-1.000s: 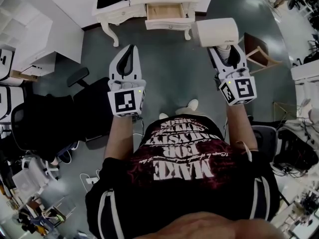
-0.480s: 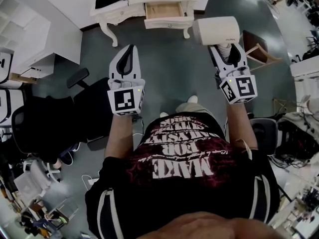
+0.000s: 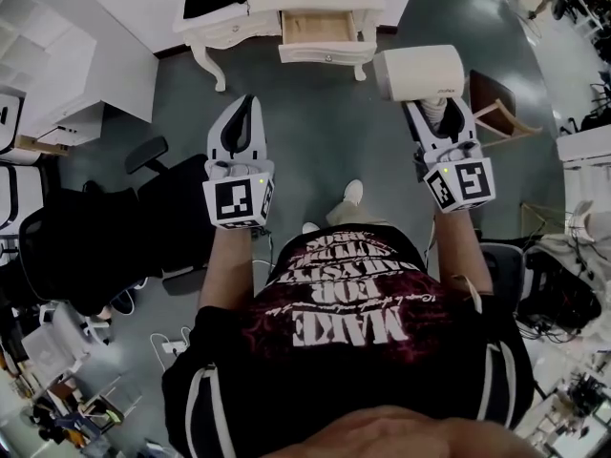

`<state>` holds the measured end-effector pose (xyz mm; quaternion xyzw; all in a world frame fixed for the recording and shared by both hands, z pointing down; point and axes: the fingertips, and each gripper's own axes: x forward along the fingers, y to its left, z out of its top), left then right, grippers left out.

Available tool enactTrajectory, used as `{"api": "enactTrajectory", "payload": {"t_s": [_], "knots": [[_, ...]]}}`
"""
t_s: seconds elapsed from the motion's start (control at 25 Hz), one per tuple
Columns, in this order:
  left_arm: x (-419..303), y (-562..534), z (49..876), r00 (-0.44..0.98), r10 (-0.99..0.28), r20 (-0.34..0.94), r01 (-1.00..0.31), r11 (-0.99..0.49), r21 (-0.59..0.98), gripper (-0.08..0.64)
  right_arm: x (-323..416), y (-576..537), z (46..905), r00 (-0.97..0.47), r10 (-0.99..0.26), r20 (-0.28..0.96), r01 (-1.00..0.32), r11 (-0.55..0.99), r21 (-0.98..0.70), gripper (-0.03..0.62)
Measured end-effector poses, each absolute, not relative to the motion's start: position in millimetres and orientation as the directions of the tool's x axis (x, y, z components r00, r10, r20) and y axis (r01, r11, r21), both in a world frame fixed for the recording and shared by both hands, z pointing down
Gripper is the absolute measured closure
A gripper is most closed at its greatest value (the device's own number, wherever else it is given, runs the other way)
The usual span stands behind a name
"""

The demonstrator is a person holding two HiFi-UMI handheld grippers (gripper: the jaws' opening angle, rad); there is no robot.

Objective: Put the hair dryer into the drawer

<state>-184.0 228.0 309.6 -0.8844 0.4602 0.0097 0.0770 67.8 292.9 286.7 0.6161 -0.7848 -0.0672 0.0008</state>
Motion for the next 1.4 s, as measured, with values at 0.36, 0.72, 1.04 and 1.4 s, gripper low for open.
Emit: {"api": "enactTrajectory", "payload": {"t_s": [0.36,0.72,1.04,1.4], "knots": [[-157,190,308,0.579,-0.812,-0.07,-0.812,-0.568,-0.132,0.557,92,251,289,-0.257,-0.963,-0.085,-0.965,0.251,0.073,0.351],[-123,163,308,0.607,-0.793,-0.056,-0.793,-0.599,-0.112,0.557,129,232,278,-0.237,-0.966,-0.102,-0.972,0.235,0.024,0.351],[-118,145,323,0.599,-0.8,-0.018,-0.799,-0.596,-0.077,0.557,136,212,278,-0.238,-0.967,-0.097,-0.97,0.231,0.076,0.351],[-105,122,332,0.594,-0.805,-0.002,-0.803,-0.592,-0.068,0.557,147,186,288,-0.25,-0.965,-0.08,-0.968,0.246,0.057,0.351]]}}
